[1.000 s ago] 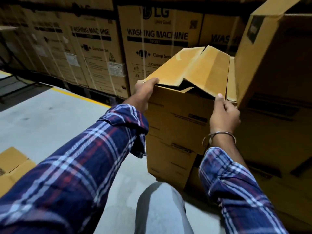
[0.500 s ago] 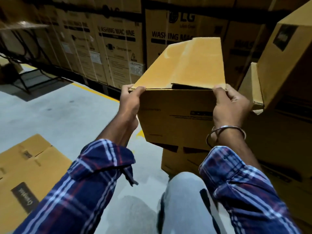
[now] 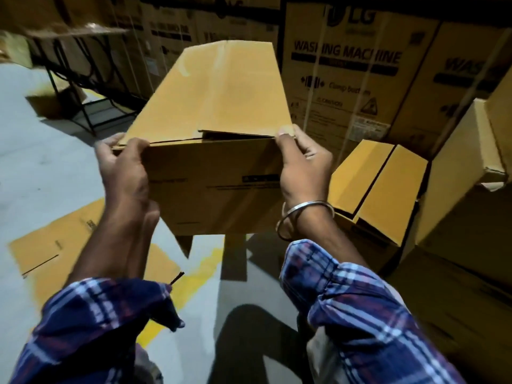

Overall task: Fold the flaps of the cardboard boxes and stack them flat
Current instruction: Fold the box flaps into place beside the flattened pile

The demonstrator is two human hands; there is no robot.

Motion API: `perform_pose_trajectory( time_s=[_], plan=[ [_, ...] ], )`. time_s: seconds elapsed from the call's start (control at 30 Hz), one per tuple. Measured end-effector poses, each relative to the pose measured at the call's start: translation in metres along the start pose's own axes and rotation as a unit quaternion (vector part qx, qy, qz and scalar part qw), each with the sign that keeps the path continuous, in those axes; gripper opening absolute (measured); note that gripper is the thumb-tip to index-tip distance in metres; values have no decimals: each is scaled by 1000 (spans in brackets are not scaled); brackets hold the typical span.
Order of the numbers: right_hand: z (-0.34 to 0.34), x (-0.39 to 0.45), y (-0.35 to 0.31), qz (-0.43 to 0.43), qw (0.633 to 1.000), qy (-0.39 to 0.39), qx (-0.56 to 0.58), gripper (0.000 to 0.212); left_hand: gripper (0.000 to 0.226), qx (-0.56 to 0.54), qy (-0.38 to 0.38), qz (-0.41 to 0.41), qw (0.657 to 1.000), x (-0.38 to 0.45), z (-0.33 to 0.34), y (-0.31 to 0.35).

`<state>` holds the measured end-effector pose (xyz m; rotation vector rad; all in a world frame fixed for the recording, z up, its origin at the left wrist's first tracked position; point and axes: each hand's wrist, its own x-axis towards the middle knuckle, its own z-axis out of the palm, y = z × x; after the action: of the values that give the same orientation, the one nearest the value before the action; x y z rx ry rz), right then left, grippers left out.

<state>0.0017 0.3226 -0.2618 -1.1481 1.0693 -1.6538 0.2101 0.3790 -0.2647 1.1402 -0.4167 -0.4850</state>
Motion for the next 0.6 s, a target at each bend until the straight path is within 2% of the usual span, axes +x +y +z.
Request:
perform_pose_trajectory(
  time_s=[0.13,0.27,0.37,0.47,0.6],
  plan=[
    [25,-7,13,23,999,-43,12,48,28,30,32,9,999,14,-22,3],
    [31,-9,37,55,997,-53,30,52,37,45,26,19,998,24,-32,-5],
    [22,-5,67,82,995,-40,50,53,37,54,21,23,998,28,-31,-24],
    [3,0,107,115,993,-18,34,44,33,89,34,6,995,26,-27,-67],
    [-33,-1,173,181,983,7,13,42,34,116,53,-67,990,3,-37,-161]
  ],
)
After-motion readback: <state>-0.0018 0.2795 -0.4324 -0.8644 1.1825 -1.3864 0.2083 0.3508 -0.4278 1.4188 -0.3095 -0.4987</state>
